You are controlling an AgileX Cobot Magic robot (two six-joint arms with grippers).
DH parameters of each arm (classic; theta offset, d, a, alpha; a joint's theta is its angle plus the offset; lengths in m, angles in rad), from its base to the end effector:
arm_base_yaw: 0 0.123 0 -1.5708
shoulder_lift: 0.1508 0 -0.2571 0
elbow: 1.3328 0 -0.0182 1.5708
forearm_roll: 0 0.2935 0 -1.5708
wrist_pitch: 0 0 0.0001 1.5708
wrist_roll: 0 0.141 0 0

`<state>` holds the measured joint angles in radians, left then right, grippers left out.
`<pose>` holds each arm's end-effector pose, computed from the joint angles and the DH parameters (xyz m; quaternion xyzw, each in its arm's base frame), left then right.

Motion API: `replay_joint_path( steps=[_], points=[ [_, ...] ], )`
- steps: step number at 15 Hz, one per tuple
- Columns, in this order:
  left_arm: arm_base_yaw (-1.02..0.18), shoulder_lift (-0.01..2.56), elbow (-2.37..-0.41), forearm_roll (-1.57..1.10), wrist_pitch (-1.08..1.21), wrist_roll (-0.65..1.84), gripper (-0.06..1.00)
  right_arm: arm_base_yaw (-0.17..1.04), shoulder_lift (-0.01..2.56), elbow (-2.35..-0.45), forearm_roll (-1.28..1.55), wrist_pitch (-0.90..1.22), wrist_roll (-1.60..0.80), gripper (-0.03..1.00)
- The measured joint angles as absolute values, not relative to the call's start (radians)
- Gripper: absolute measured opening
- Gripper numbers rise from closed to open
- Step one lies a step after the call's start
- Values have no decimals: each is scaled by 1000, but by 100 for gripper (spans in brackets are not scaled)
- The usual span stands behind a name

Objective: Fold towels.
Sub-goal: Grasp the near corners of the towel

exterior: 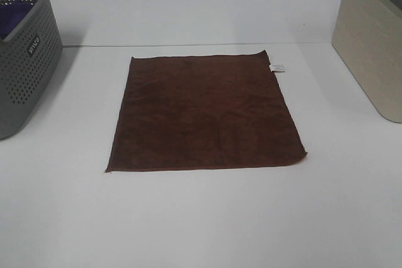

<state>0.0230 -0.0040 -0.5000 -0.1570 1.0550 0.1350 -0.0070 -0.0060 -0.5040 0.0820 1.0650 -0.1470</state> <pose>0.1048 -0.0168 0.2774 0.0504 0.8466 -0.0368 0.5286 0.1037 0.0094 0.2769 -0.0614 0.8488 0.0005 0.5251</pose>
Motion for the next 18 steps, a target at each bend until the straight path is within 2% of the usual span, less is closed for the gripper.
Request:
replay_joint_path(
  steps=[18],
  points=[
    [23,-4,-500,-157,1055,135,74,-7,-6,-504,82,1065,-147,76]
  ],
)
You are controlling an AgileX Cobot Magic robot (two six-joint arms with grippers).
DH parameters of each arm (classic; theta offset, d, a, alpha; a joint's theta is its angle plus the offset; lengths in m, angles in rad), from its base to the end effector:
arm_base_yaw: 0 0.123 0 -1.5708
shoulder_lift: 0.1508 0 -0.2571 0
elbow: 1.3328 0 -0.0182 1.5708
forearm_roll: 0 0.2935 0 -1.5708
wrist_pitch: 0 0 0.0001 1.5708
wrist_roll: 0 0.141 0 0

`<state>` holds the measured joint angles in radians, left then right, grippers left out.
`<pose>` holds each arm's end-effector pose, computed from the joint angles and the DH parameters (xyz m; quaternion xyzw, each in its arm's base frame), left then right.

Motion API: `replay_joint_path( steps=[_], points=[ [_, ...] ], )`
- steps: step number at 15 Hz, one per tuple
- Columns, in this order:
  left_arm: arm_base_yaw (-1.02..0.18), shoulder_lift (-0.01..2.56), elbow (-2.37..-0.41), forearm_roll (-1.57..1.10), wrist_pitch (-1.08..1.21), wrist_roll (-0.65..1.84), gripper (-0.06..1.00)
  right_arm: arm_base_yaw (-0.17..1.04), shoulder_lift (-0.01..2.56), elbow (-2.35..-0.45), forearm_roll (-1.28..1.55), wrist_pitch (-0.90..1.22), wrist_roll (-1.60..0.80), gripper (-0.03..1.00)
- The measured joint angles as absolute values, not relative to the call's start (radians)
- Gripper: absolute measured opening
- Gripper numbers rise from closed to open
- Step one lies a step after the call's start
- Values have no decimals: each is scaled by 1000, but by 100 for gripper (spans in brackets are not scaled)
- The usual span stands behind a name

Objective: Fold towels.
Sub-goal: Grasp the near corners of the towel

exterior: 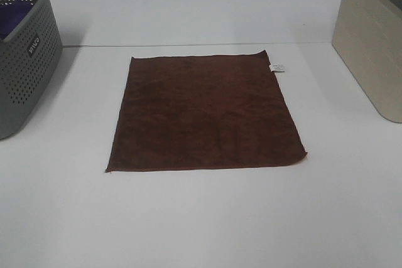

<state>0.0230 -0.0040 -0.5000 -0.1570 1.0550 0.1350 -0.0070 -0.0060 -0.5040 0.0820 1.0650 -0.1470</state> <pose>0.1048 -0.0168 0.2774 0.0504 0.8466 -0.0368 0.5286 0.1037 0.0094 0.2769 -0.0614 0.8488 0.0005 0.5251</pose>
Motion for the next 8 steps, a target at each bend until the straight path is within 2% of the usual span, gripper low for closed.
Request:
replay_joint_path(
  steps=[8],
  points=[
    [23,-4,-500,-157,1055,135,74,-7,-6,-504,82,1065,-147,76]
  ],
)
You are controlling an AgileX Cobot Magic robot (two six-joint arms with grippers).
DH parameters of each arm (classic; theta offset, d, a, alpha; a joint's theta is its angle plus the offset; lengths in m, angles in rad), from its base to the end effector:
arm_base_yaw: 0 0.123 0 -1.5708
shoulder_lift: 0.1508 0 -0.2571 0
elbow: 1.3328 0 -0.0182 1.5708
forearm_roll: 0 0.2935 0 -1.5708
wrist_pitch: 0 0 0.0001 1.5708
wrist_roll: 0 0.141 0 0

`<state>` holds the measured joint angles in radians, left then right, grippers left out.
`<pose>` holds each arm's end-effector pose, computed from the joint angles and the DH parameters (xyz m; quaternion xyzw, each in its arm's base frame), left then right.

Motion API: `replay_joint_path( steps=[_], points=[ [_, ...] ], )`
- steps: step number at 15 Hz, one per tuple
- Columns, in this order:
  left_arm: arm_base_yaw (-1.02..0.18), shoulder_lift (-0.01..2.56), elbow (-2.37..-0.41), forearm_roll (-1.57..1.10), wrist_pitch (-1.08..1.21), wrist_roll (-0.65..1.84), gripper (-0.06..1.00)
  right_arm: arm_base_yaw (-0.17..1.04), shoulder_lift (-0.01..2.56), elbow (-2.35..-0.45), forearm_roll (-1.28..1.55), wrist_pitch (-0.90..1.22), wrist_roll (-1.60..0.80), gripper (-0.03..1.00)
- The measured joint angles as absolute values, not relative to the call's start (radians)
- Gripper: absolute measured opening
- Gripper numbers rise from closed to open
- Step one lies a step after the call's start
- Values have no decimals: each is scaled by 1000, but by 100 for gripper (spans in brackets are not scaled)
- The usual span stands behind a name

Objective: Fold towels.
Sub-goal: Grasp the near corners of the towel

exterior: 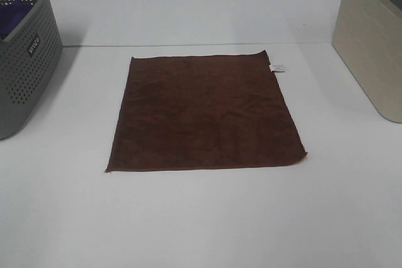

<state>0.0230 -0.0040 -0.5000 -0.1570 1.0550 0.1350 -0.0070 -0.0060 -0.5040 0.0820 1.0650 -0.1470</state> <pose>0.1048 -0.0168 0.2774 0.0504 0.8466 -0.0368 0.5286 0.1037 0.0094 0.2769 -0.0614 0.8488 0.0005 0.5251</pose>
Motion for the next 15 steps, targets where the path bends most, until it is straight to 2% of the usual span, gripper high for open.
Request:
replay_joint_path(
  steps=[15],
  points=[
    [23,-4,-500,-157,1055,135,74,-7,-6,-504,82,1065,-147,76]
  ],
)
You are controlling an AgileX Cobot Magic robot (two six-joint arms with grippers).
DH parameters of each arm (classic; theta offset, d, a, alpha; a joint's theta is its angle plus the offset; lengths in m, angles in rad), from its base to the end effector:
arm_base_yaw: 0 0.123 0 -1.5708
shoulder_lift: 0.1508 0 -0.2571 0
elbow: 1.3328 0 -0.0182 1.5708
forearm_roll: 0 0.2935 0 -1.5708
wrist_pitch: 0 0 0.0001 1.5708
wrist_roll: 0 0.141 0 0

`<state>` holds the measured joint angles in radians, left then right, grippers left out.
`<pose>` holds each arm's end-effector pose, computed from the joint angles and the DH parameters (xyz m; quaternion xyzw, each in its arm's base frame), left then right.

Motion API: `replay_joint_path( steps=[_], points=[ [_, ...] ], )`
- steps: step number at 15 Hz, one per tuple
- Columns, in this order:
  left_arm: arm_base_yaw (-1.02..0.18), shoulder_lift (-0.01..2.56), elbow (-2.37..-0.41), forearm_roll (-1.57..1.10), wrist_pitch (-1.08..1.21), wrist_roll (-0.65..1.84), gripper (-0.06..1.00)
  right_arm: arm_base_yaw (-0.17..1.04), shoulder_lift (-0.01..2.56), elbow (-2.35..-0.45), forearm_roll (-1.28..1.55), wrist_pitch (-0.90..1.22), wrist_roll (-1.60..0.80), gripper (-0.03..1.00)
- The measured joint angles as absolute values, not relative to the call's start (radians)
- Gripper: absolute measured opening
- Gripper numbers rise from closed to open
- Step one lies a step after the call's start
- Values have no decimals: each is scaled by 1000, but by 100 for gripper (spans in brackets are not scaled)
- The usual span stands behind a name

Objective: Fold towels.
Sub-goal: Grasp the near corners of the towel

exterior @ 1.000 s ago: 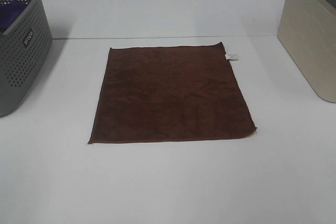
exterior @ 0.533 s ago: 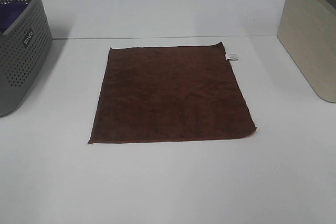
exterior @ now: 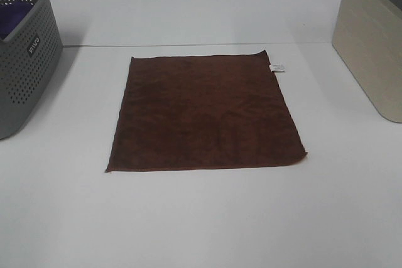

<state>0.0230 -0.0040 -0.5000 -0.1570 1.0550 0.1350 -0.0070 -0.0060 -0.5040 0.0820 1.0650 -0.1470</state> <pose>0.1048 -0.0168 0.2774 0.0504 0.8466 -0.0368 0.5286 0.1037 0.0094 0.2769 -0.0614 0.8488 0.0005 0.5251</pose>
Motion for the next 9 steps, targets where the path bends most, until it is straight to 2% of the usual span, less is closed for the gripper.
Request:
replay_joint_path(
  steps=[9],
  points=[
    [23,-4,-500,-157,1055,135,74,-7,-6,-504,82,1065,-147,76]
  ],
)
